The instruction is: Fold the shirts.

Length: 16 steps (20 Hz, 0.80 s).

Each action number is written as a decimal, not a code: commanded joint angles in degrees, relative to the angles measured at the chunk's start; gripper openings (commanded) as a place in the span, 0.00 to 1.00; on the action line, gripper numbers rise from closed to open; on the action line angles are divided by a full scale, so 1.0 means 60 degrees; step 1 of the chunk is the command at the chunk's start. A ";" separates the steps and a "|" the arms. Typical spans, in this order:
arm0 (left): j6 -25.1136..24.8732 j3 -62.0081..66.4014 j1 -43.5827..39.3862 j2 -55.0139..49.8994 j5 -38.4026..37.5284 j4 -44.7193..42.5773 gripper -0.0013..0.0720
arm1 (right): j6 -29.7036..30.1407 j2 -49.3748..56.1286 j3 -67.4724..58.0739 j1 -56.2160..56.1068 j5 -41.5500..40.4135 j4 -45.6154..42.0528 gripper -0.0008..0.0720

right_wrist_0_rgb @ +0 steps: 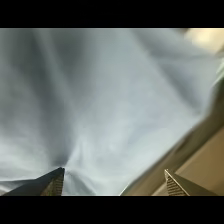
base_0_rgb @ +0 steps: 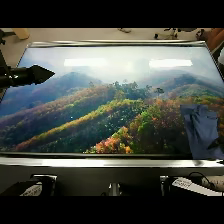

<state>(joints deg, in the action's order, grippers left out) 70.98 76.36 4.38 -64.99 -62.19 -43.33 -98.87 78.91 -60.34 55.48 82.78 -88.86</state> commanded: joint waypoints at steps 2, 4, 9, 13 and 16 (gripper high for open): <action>0.0758 0.0667 -0.0546 -0.0226 0.0076 -0.2721 0.05 | 0.0863 -0.0076 -0.2932 -0.0412 -0.0087 0.0652 0.98; 0.2601 0.1803 -0.1519 -0.0936 -0.0160 -0.7060 0.05 | 0.1381 -0.0076 -0.4663 -0.1632 -0.0838 0.1548 0.98; 0.4929 0.3045 -0.2670 -0.3213 -0.1486 -0.9635 0.49 | 0.0659 0.0229 -0.5537 -0.6612 -0.0845 0.1366 0.96; 0.4411 0.2317 -0.2681 -0.3920 -0.3038 -0.8695 0.72 | 0.0528 0.1555 -0.5537 -0.8353 0.1253 0.1716 0.94; 0.4681 0.1880 -0.2725 -0.3406 -0.1847 -0.8695 0.72 | 0.0280 0.1836 -0.5537 -0.8353 0.1402 0.1661 0.94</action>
<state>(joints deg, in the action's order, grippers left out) 97.91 89.45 -11.53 -85.89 -75.50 -95.31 -95.88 87.61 -93.17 8.45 87.61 -79.22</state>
